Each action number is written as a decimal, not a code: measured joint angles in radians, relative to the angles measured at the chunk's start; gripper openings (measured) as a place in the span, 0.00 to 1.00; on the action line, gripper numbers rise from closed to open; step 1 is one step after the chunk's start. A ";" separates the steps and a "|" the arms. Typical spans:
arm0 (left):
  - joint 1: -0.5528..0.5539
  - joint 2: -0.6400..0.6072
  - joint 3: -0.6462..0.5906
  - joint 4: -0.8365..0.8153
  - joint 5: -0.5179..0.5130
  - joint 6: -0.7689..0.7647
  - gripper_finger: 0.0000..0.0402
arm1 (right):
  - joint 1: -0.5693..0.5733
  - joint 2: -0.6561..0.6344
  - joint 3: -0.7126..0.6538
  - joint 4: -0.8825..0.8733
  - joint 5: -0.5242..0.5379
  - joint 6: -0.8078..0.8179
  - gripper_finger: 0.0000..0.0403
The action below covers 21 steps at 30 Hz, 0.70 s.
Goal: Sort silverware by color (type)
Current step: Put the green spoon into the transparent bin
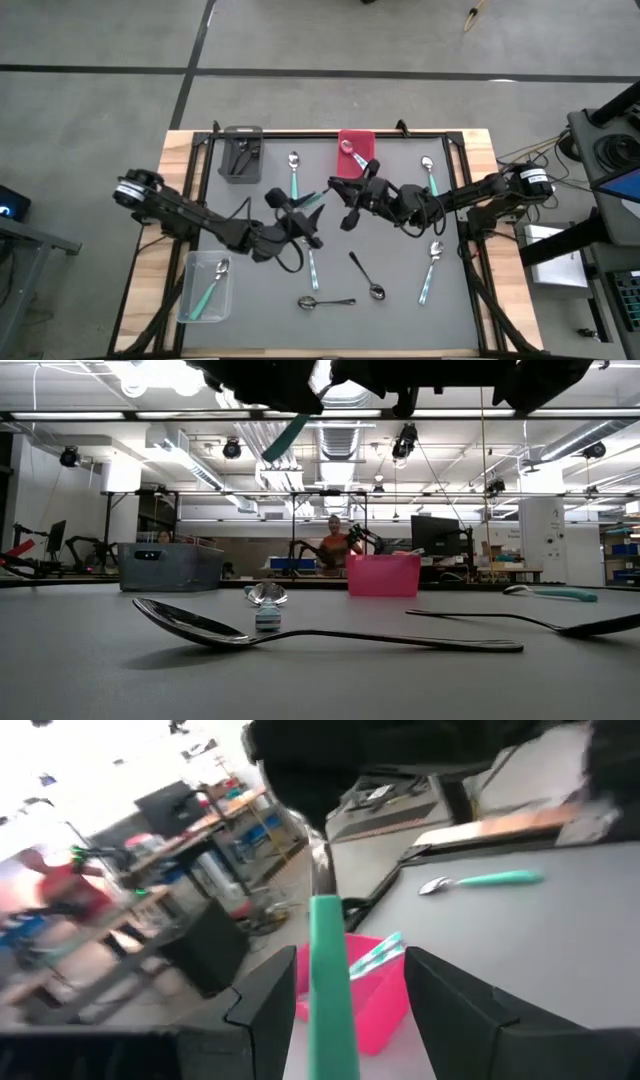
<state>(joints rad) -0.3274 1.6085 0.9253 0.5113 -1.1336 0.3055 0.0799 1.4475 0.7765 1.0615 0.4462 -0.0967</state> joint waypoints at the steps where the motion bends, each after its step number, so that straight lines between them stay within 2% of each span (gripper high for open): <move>1: 0.001 0.017 0.018 -0.002 -0.028 0.027 0.42 | 0.000 0.000 0.001 0.000 0.001 0.029 0.03; 4: 0.006 0.059 0.068 -0.002 -0.110 0.086 0.42 | 0.000 0.000 0.004 0.010 0.000 0.088 0.03; 11: 0.008 0.093 0.105 -0.002 -0.153 0.106 0.40 | 0.000 0.000 0.005 0.014 0.001 0.122 0.03; 21: 0.010 0.093 0.105 0.025 -0.168 0.086 0.22 | 0.000 0.000 0.006 0.014 0.001 0.123 0.03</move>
<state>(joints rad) -0.3171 1.7012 1.0302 0.5360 -1.3018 0.3918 0.0799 1.4475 0.7822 1.0752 0.4477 0.0261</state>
